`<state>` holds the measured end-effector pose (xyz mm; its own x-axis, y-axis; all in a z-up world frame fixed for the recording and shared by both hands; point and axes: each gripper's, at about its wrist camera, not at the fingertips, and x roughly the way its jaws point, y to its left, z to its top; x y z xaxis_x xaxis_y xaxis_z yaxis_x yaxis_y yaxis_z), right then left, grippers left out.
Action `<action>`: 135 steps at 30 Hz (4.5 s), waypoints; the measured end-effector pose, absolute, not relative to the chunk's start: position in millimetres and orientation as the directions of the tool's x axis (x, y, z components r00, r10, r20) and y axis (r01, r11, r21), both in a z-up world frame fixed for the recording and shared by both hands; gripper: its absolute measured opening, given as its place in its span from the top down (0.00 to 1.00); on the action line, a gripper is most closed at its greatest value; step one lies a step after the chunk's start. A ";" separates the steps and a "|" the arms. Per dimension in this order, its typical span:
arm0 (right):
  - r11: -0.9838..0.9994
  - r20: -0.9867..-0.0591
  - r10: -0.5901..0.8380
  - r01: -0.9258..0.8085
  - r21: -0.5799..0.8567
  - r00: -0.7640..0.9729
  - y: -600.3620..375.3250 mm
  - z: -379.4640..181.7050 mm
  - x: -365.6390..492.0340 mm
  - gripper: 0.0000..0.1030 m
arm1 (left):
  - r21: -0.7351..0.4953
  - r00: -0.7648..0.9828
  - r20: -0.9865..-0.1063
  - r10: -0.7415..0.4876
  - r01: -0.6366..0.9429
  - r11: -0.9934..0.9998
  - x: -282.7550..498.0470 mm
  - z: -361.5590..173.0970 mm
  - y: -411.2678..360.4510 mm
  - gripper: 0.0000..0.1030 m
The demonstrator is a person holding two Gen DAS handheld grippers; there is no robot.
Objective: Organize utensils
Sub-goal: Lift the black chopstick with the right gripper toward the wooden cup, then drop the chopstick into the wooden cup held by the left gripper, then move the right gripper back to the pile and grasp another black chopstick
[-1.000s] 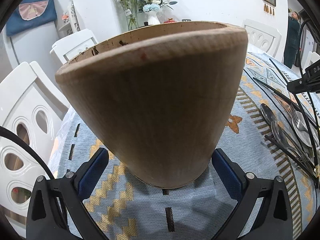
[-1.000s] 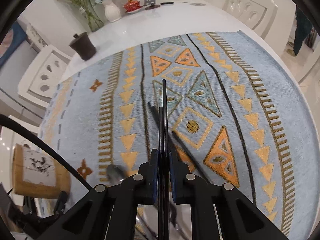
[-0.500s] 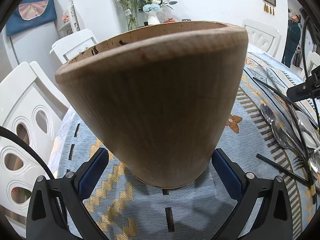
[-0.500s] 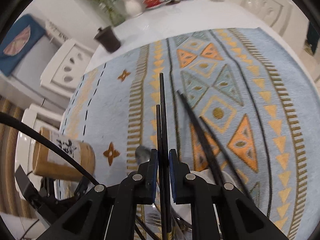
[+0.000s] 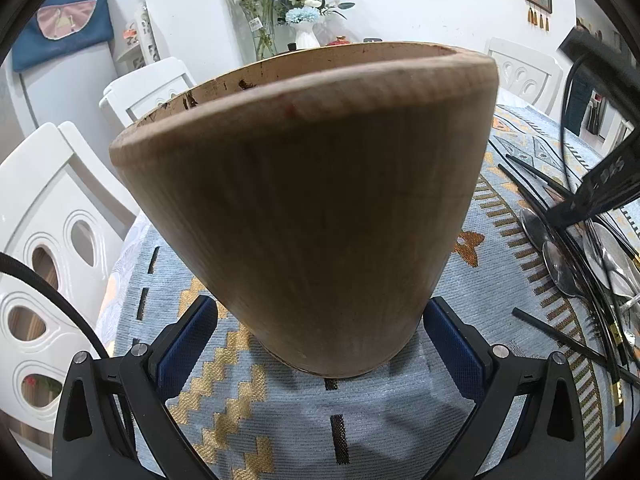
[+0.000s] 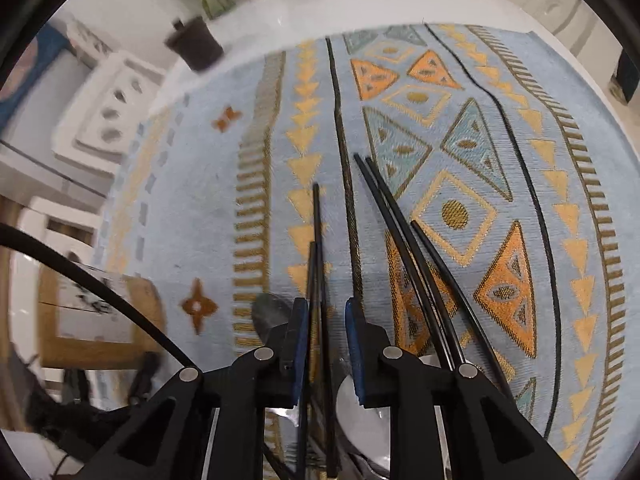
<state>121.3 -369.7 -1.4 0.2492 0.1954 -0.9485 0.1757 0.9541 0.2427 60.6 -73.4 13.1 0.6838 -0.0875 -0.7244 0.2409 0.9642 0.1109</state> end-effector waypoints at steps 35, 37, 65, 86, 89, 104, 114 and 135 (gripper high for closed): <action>0.937 -0.749 0.295 -0.025 0.350 0.594 -349.4 129.2 8.9 0.96 | 0.136 0.691 -0.719 -0.068 0.237 0.962 56.0 13.3 -76.7 0.00; 0.936 -0.726 0.300 -0.046 0.348 0.619 -343.2 141.4 11.5 0.96 | 0.135 0.692 -0.719 -0.069 0.237 0.962 55.9 13.4 -76.2 0.00; 0.862 -0.508 0.492 -0.314 0.398 0.708 -253.9 217.8 92.6 0.96 | 0.150 0.739 -0.670 -0.071 0.228 0.962 42.8 23.0 -82.7 0.05; 0.882 -0.654 0.470 -0.331 0.335 0.592 -229.1 184.5 112.3 0.89 | 0.149 0.740 -0.669 -0.072 0.228 0.962 43.6 23.1 -81.8 0.04; 0.880 -0.649 0.474 -0.326 0.345 0.595 -231.0 184.1 111.8 0.71 | 0.149 0.741 -0.668 -0.071 0.227 0.962 43.7 23.5 -81.6 0.04; 0.897 -0.640 0.427 -0.211 0.389 0.638 -282.7 187.1 95.7 0.68 | 0.149 0.742 -0.667 -0.071 0.226 0.963 43.2 23.1 -82.0 0.04; 0.927 -0.736 0.345 -0.090 0.364 0.582 -317.2 149.8 60.5 0.68 | 0.158 0.746 -0.663 -0.065 0.224 0.962 42.7 23.5 -82.7 0.04; 0.886 -0.891 0.308 0.241 0.396 0.333 -369.2 23.0 59.1 0.77 | 0.158 0.747 -0.662 -0.065 0.224 0.962 42.1 23.4 -83.4 0.04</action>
